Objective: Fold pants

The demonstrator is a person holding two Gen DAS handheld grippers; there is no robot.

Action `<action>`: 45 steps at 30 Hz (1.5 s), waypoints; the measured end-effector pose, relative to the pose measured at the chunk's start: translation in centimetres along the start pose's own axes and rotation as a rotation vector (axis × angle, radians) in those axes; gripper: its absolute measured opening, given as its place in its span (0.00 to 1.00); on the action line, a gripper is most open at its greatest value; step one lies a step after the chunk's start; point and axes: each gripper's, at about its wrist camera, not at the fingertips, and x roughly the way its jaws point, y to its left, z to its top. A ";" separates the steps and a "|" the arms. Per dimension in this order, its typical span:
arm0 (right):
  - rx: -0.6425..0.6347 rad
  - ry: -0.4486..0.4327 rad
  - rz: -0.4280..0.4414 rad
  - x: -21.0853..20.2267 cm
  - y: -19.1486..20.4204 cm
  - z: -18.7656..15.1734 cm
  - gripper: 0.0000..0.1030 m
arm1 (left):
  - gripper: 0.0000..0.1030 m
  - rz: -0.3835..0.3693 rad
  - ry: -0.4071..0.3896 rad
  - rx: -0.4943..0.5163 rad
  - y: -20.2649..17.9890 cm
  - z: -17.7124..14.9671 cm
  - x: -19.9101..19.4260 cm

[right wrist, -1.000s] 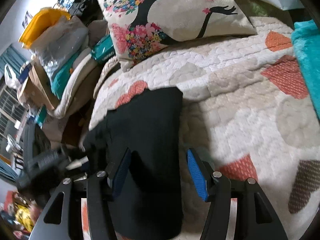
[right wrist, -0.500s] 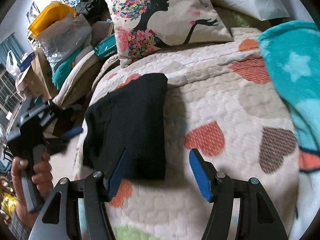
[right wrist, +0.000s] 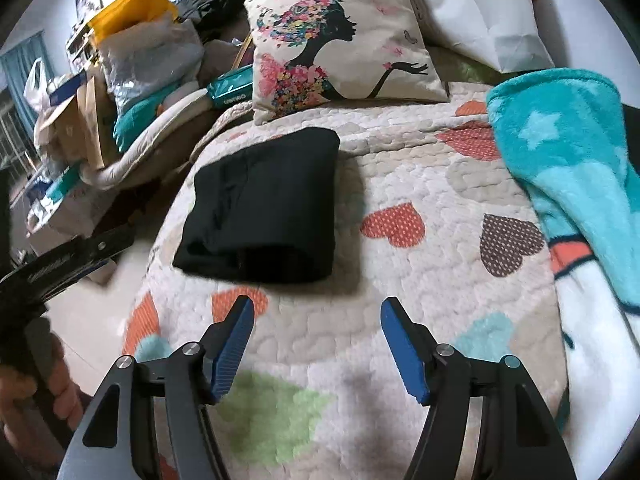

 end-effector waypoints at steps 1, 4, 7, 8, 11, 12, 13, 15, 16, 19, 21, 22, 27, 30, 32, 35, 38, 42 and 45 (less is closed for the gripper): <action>-0.004 -0.001 -0.005 -0.1 0.1 -0.3 0.69 | 0.73 0.004 -0.011 0.000 0.1 -0.7 -0.6; 0.003 -0.009 -0.018 -0.6 0.4 -0.9 0.69 | 0.79 0.035 -0.032 0.024 0.1 -1.8 -1.7; -0.005 -0.024 -0.019 -1.1 0.7 -1.4 0.69 | 0.79 0.071 -0.059 0.037 0.3 -2.3 -2.5; -0.021 -0.029 -0.025 -1.2 1.0 -1.6 0.70 | 0.79 0.082 -0.063 0.040 0.3 -2.5 -2.7; -0.059 -0.034 -0.041 -1.4 1.7 -2.1 0.70 | 0.79 0.116 -0.053 0.059 0.1 -3.1 -2.5; -0.067 -0.034 -0.043 -1.4 1.9 -2.1 0.70 | 0.79 0.121 -0.046 0.069 -0.1 -3.2 -2.3; -0.076 -0.036 -0.044 -1.4 2.1 -2.2 0.71 | 0.79 0.120 -0.041 0.078 -0.3 -3.3 -2.1; -0.093 -0.038 -0.052 -1.2 2.4 -2.2 0.72 | 0.79 0.118 -0.038 0.094 -0.7 -3.6 -2.0; -0.097 -0.038 -0.055 -1.2 2.5 -2.3 0.72 | 0.79 0.118 -0.038 0.101 -1.0 -3.7 -2.0; -0.106 -0.021 -0.060 -0.5 2.7 -2.5 0.73 | 0.79 0.112 -0.035 0.121 -1.5 -3.9 -1.9; -0.103 -0.007 -0.061 -0.1 2.6 -2.6 0.73 | 0.79 0.104 -0.027 0.123 -1.7 -3.9 -1.7; -0.101 0.000 -0.061 0.2 2.6 -2.7 0.73 | 0.79 0.097 -0.017 0.121 -1.8 -3.9 -1.6; -0.080 0.021 -0.060 1.0 2.3 -2.8 0.73 | 0.79 0.077 0.031 0.104 -1.7 -3.9 -0.8; -0.080 0.027 -0.060 1.3 2.3 -2.8 0.73 | 0.79 0.071 0.049 0.095 -1.6 -3.9 -0.5; -0.082 0.029 -0.058 1.5 2.3 -2.8 0.73 | 0.79 0.066 0.055 0.091 -1.6 -3.9 -0.4; -0.084 0.030 -0.057 1.6 2.4 -2.8 0.73 | 0.79 0.063 0.060 0.093 -1.8 -4.0 -0.3; -0.080 0.029 -0.056 1.6 2.4 -2.7 0.73 | 0.79 0.061 0.057 0.094 -1.8 -4.0 -0.4; -0.071 0.026 -0.055 1.6 2.2 -2.7 0.73 | 0.79 0.058 0.039 0.100 -2.0 -3.9 -0.7; -0.064 0.020 -0.059 1.5 2.1 -2.6 0.73 | 0.79 0.056 0.013 0.110 -2.1 -3.8 -1.3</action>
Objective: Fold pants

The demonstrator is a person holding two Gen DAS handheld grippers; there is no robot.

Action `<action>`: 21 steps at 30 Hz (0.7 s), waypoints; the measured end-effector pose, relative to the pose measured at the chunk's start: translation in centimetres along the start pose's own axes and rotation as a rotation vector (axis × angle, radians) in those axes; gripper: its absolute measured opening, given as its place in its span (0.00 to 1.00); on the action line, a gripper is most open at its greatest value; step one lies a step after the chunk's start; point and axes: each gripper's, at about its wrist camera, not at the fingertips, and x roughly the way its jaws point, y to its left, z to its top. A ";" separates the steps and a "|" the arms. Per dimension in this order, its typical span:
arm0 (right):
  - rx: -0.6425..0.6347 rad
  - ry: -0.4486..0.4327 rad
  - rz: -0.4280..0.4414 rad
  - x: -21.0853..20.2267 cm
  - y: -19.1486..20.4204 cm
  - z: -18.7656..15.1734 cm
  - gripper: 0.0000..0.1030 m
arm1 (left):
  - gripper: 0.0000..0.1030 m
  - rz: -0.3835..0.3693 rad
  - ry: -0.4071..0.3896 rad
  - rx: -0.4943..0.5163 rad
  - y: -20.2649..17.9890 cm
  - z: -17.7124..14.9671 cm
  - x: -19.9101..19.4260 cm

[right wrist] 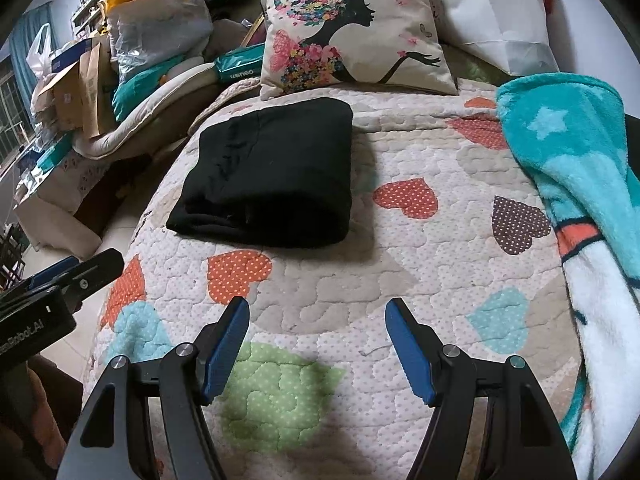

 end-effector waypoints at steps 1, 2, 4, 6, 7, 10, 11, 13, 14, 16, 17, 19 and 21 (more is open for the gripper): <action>0.001 -0.003 -0.001 -0.1 0.0 0.0 0.73 | 0.79 -0.002 -0.011 0.002 0.0 0.0 -0.2; 0.001 -0.005 -0.003 -0.1 0.0 0.0 0.73 | 0.79 -0.003 -0.019 0.005 -0.1 0.1 -0.4; 0.001 -0.009 -0.008 -0.2 -0.1 0.1 0.73 | 0.79 -0.008 -0.038 0.011 -0.2 0.2 -0.9; -0.003 -0.015 -0.015 -0.2 -0.1 0.1 0.73 | 0.79 -0.016 -0.049 0.016 -0.2 0.3 -1.1; -0.004 -0.017 -0.019 -0.2 -0.1 0.1 0.73 | 0.79 -0.020 -0.053 0.018 -0.2 0.3 -1.2; -0.006 -0.019 -0.024 -0.2 -0.1 0.2 0.73 | 0.79 -0.032 -0.060 0.020 -0.4 0.3 -1.4; -0.005 -0.018 -0.025 -0.2 -0.2 0.2 0.73 | 0.79 -0.033 -0.061 0.021 -0.5 0.3 -1.5; -0.004 -0.016 -0.026 -0.1 -0.2 0.2 0.73 | 0.79 -0.038 -0.060 0.021 -0.5 0.3 -1.5; -0.004 -0.016 -0.026 0.0 -0.3 0.2 0.73 | 0.79 -0.040 -0.060 0.019 -0.5 0.3 -1.5; -0.003 -0.014 -0.026 0.1 -0.4 0.3 0.73 | 0.79 -0.044 -0.057 0.018 -0.6 0.3 -1.4; -0.002 -0.013 -0.027 0.1 -0.4 0.3 0.73 | 0.79 -0.046 -0.057 0.018 -0.6 0.3 -1.4; -0.001 -0.011 -0.028 0.2 -0.4 0.3 0.73 | 0.79 -0.049 -0.055 0.018 -0.6 0.3 -1.4; -0.002 -0.009 -0.028 0.3 -0.5 0.3 0.73 | 0.79 -0.051 -0.053 0.018 -0.6 0.3 -1.4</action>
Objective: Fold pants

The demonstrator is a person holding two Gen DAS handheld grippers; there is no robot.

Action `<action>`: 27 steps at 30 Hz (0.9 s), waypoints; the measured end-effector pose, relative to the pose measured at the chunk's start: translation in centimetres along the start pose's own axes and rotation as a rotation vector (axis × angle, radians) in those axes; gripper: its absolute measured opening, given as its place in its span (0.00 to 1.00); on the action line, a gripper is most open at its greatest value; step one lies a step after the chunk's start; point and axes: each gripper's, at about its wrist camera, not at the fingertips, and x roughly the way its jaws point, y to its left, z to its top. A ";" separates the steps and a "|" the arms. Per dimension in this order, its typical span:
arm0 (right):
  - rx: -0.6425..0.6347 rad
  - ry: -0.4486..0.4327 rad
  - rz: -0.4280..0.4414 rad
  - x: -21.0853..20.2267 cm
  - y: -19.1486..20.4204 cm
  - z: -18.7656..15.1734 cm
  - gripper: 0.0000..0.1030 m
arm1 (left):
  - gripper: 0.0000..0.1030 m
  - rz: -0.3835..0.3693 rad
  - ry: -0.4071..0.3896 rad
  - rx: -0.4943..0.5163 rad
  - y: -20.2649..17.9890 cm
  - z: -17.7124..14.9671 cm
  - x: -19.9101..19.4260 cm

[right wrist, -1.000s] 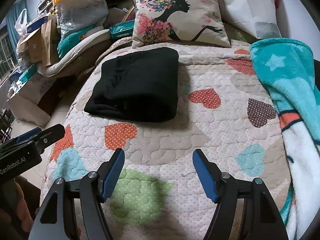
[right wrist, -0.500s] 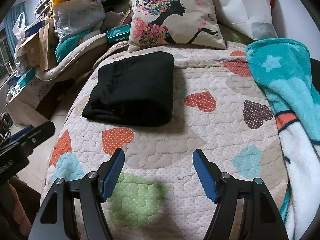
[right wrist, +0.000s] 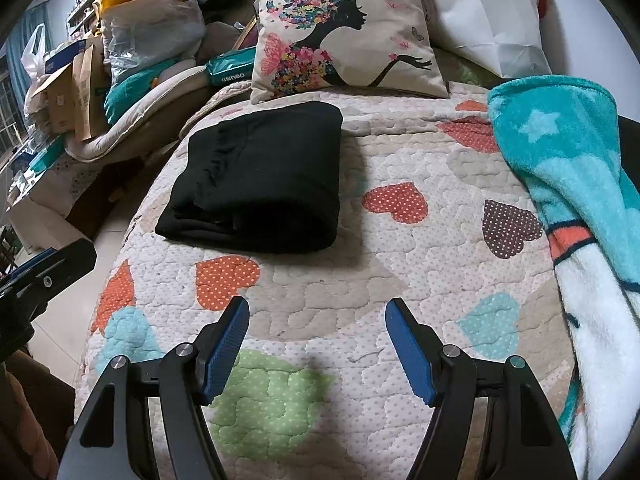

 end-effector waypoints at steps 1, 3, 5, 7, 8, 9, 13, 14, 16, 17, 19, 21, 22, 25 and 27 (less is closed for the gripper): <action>0.000 0.000 0.000 0.0 0.0 0.0 0.73 | 0.79 -0.001 0.001 0.000 0.0 0.0 0.0; -0.002 0.001 0.000 0.0 0.0 -0.1 0.73 | 0.79 0.000 0.003 0.000 -0.1 0.0 0.0; -0.004 0.001 0.000 0.1 0.1 -0.1 0.74 | 0.79 0.003 0.002 0.002 -0.1 0.0 0.0; -0.006 0.001 0.000 0.1 0.1 -0.1 0.74 | 0.79 0.005 0.000 0.004 -0.1 0.0 0.0; -0.007 0.000 -0.001 0.0 0.1 -0.2 0.74 | 0.79 0.009 -0.003 0.006 -0.1 0.0 0.0; -0.006 0.001 -0.001 0.1 0.2 -0.1 0.74 | 0.79 0.013 -0.007 0.011 -0.1 0.0 0.0; -0.004 0.000 -0.001 0.0 0.2 -0.2 0.74 | 0.79 0.028 -0.037 0.033 -0.2 0.2 -0.5; -0.005 0.000 -0.001 0.0 0.2 -0.2 0.74 | 0.79 0.023 -0.055 0.033 -0.1 0.4 -0.9; -0.007 -0.002 -0.001 -0.1 0.2 -0.1 0.74 | 0.85 0.029 -0.105 0.043 -0.1 0.9 -1.7; -0.009 -0.005 0.000 -0.1 0.2 -0.1 0.74 | 0.96 0.034 -0.136 0.056 -0.2 1.2 -2.2; -0.013 -0.014 0.003 -0.3 0.3 -0.1 0.74 | 1.00 0.034 -0.172 0.068 -0.4 1.7 -2.9; -0.021 -0.023 0.004 -0.5 0.4 0.0 0.74 | 1.00 0.036 -0.186 0.054 -0.2 1.5 -3.1; -0.026 -0.025 0.004 -0.6 0.5 0.0 0.74 | 1.00 0.047 -0.185 0.039 0.0 1.3 -2.9; -0.029 -0.018 0.005 -0.4 0.6 0.0 0.74 | 1.00 0.046 -0.071 -0.004 0.7 1.1 -1.0; -0.024 -0.005 0.008 -0.2 0.6 -0.2 0.74 | 1.00 0.052 -0.003 -0.005 0.7 0.9 0.0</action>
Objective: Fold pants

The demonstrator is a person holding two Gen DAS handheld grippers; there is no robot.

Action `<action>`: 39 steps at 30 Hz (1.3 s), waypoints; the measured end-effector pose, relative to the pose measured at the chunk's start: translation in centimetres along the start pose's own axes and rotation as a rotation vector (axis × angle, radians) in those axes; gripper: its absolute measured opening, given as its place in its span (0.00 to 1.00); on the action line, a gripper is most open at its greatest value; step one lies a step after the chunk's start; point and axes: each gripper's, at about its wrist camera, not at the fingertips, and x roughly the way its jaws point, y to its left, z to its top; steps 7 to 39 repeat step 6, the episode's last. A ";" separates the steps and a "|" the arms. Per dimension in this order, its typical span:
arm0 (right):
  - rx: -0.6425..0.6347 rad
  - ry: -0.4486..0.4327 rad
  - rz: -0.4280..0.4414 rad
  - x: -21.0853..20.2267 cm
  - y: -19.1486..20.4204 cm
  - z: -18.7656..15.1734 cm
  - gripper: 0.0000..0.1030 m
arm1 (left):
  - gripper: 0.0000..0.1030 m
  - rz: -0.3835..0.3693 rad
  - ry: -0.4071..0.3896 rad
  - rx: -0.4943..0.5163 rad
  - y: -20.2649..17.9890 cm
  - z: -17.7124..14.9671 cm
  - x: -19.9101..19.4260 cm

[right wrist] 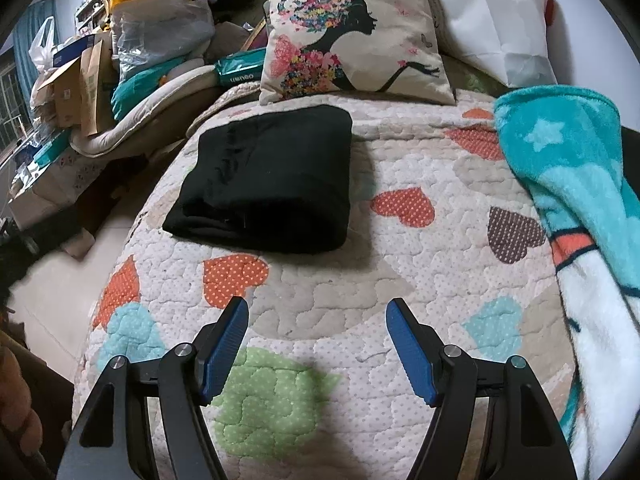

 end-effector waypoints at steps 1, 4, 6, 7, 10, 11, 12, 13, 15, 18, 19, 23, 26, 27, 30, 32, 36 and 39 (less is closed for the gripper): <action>0.003 0.004 0.001 0.1 0.0 -0.1 0.74 | 1.00 0.007 0.015 0.000 0.0 -0.2 0.3; 0.002 0.020 -0.002 0.4 0.1 -0.4 0.74 | 1.00 0.042 0.047 0.017 -0.5 -1.0 1.1; -0.002 0.028 -0.010 0.5 0.1 -0.5 0.74 | 1.00 0.037 0.075 0.028 -0.9 -1.5 1.6; -0.002 0.028 -0.010 0.5 0.1 -0.5 0.74 | 1.00 0.037 0.075 0.028 -0.9 -1.5 1.6; -0.002 0.028 -0.010 0.5 0.1 -0.5 0.74 | 1.00 0.037 0.075 0.028 -0.9 -1.5 1.6; -0.002 0.028 -0.010 0.5 0.1 -0.5 0.74 | 1.00 0.037 0.075 0.028 -0.9 -1.5 1.6; -0.002 0.028 -0.010 0.5 0.1 -0.5 0.74 | 1.00 0.037 0.075 0.028 -0.9 -1.5 1.6; -0.002 0.028 -0.010 0.5 0.1 -0.5 0.74 | 1.00 0.037 0.075 0.028 -0.9 -1.5 1.6; -0.002 0.028 -0.010 0.5 0.1 -0.5 0.74 | 1.00 0.037 0.075 0.028 -0.9 -1.5 1.6; -0.002 0.028 -0.010 0.5 0.1 -0.5 0.74 | 1.00 0.037 0.075 0.028 -0.9 -1.5 1.6; -0.002 0.028 -0.010 0.5 0.1 -0.5 0.74 | 1.00 0.037 0.075 0.028 -0.9 -1.5 1.6; -0.002 0.028 -0.010 0.5 0.1 -0.5 0.74 | 1.00 0.037 0.075 0.028 -0.9 -1.5 1.6; -0.002 0.028 -0.010 0.5 0.1 -0.5 0.74 | 1.00 0.037 0.075 0.028 -0.9 -1.5 1.6; -0.002 0.028 -0.010 0.5 0.1 -0.5 0.74 | 1.00 0.037 0.075 0.028 -0.9 -1.5 1.6; -0.002 0.028 -0.010 0.5 0.1 -0.5 0.74 | 1.00 0.037 0.075 0.028 -0.9 -1.5 1.6; -0.002 0.028 -0.010 0.5 0.1 -0.5 0.74 | 1.00 0.037 0.075 0.028 -0.9 -1.5 1.6; -0.002 0.028 -0.010 0.5 0.1 -0.5 0.74 | 1.00 0.037 0.075 0.028 -0.9 -1.5 1.6; -0.002 0.028 -0.010 0.5 0.1 -0.5 0.74 | 1.00 0.037 0.075 0.028 -0.9 -1.5 1.6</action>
